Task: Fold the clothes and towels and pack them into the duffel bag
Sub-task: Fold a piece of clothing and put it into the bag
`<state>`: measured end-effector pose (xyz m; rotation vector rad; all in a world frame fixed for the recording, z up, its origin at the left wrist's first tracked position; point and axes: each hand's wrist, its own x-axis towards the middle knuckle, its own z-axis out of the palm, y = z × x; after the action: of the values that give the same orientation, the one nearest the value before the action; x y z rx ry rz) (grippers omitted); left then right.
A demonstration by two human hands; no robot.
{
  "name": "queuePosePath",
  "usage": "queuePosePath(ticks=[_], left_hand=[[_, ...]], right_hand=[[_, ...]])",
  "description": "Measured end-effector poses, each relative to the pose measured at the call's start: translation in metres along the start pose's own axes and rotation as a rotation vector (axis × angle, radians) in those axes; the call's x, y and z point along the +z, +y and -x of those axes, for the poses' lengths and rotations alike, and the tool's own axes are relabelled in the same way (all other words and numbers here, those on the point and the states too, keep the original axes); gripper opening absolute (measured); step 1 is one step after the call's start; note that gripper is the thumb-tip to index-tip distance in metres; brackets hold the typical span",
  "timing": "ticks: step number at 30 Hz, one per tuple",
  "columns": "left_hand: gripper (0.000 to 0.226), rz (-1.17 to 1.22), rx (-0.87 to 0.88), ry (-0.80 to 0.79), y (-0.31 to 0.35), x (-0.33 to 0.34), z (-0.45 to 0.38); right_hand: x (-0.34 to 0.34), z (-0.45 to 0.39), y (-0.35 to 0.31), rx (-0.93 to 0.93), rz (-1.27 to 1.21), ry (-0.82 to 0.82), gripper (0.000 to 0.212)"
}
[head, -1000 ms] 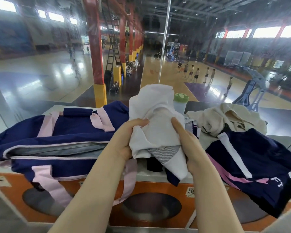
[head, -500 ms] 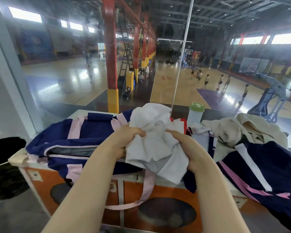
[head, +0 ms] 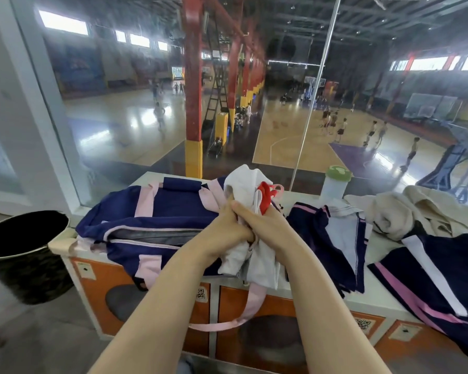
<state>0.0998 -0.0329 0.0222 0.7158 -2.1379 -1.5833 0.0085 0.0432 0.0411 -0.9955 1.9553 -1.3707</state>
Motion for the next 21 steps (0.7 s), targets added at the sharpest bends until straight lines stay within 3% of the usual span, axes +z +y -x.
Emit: queuePosePath(ticks=[4,7,9,13,16,18,21], left_hand=[[0.076,0.367,-0.048,-0.144,0.003,-0.013,0.008],[0.062,0.406,-0.054,-0.159,0.005,-0.029,0.014],[0.054,0.217,-0.035,-0.074,0.001,-0.045,0.015],[0.049,-0.458,0.007,0.206,-0.018,-0.096,0.018],[0.072,-1.058,-0.124,0.103,-0.039,-0.134,0.027],[0.082,-1.183,-0.257,-0.001,-0.050,-0.147,0.032],[0.064,-1.273,-0.275,-0.009,-0.064,-0.144,0.032]], right_hand=[[0.000,-0.002,-0.003,-0.020,-0.002,-0.006,0.025],[0.001,-0.006,-0.003,0.088,0.039,0.023,0.021],[0.002,-0.006,-0.004,0.126,0.092,0.032,0.021],[0.007,-0.005,-0.007,0.155,0.080,0.024,0.034],[0.009,-0.003,-0.010,0.167,0.063,0.022,0.032],[0.010,-0.002,-0.012,0.165,0.064,0.029,0.031],[0.013,0.003,-0.013,0.168,0.068,0.016,0.033]])
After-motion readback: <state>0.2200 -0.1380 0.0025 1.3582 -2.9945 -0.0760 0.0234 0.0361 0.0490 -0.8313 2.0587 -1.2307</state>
